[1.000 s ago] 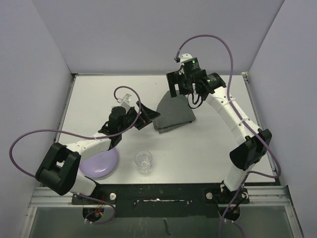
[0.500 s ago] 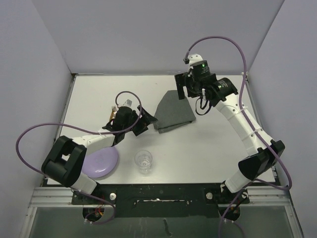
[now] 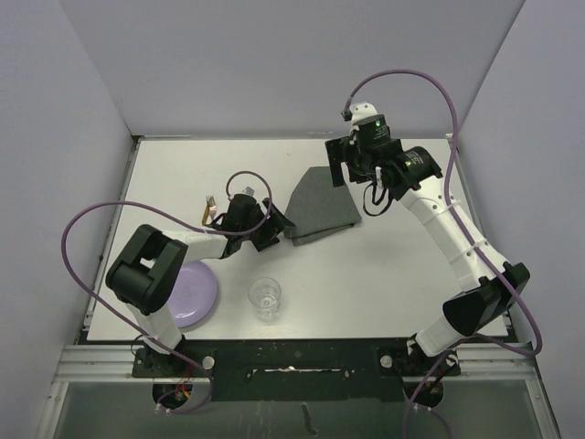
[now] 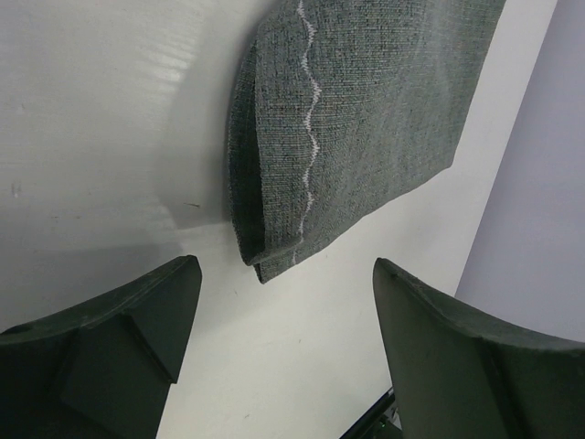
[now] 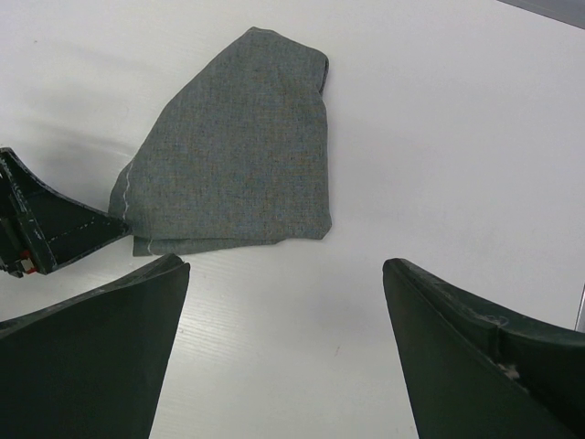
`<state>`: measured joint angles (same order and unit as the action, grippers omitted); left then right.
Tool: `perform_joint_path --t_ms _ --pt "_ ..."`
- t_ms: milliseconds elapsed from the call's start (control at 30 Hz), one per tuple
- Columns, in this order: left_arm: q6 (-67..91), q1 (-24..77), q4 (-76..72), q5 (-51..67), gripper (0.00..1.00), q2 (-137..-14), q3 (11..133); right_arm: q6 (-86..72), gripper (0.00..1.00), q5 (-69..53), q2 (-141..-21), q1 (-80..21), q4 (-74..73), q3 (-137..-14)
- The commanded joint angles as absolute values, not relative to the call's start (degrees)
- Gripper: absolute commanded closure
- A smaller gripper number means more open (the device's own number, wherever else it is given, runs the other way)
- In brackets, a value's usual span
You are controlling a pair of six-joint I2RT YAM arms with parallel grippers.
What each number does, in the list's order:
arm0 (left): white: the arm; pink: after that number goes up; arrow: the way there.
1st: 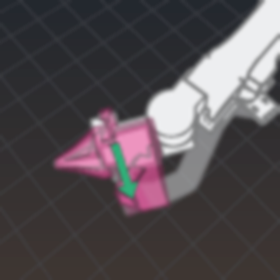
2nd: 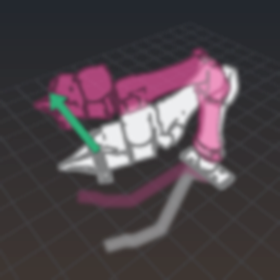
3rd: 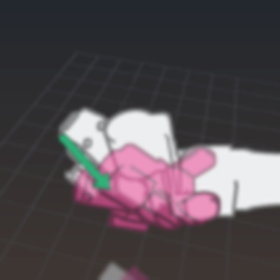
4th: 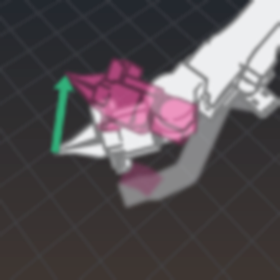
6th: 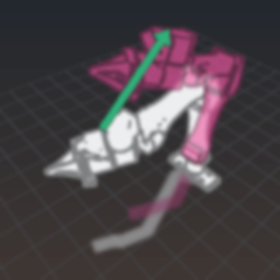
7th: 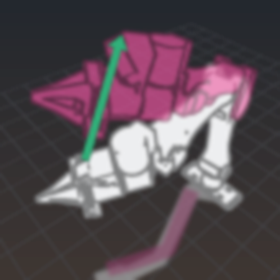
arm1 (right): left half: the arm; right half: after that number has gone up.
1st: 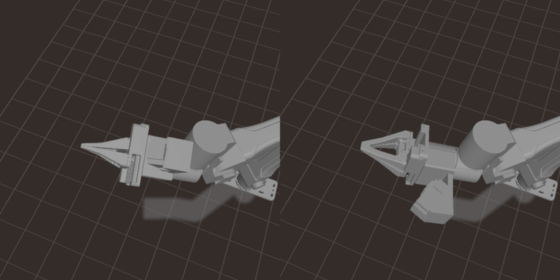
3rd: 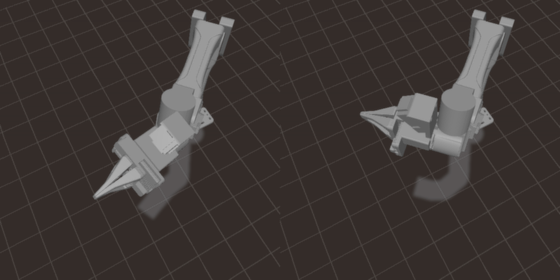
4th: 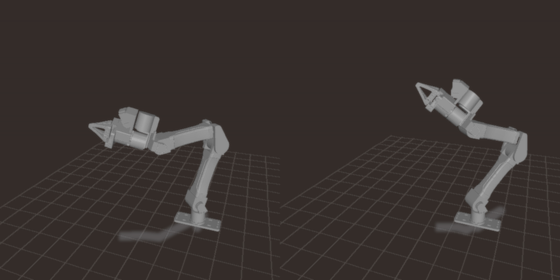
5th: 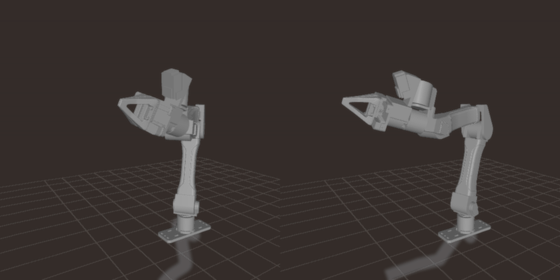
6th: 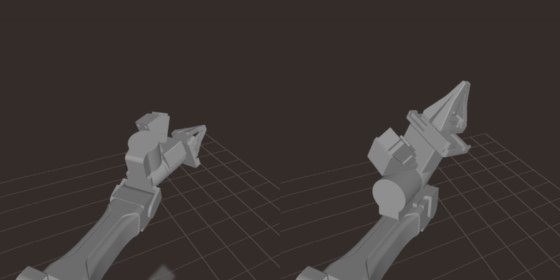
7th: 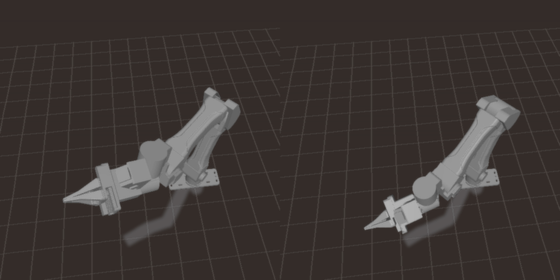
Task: Set the dinner table for one person
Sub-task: Flatten out the napkin at the center of the board.
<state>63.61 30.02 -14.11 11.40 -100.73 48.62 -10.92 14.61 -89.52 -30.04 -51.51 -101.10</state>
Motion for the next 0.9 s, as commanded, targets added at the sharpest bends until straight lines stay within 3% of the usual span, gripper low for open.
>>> perform_joint_path --t_ms 0,633,700,867 --pt "61.7 30.1 -17.2 12.2 0.3 -101.8 52.4 -10.3 0.09 15.7 -87.2 -29.9 -50.2 -100.6" --pt "58.1 30.1 -15.1 14.0 0.48 -108.4 58.9 -10.1 0.09 16.1 -86.4 -29.6 -49.6 -99.0" --pt "58.2 30.1 -15.7 14.4 0.53 -108.7 58.7 -10.1 0.1 16.1 -86.3 -29.5 -49.5 -98.8" --pt "58.5 29.6 -21.4 17.0 0.84 -109.1 56.9 -10.2 0.1 16.2 -86.1 -29.5 -49.4 -98.7"
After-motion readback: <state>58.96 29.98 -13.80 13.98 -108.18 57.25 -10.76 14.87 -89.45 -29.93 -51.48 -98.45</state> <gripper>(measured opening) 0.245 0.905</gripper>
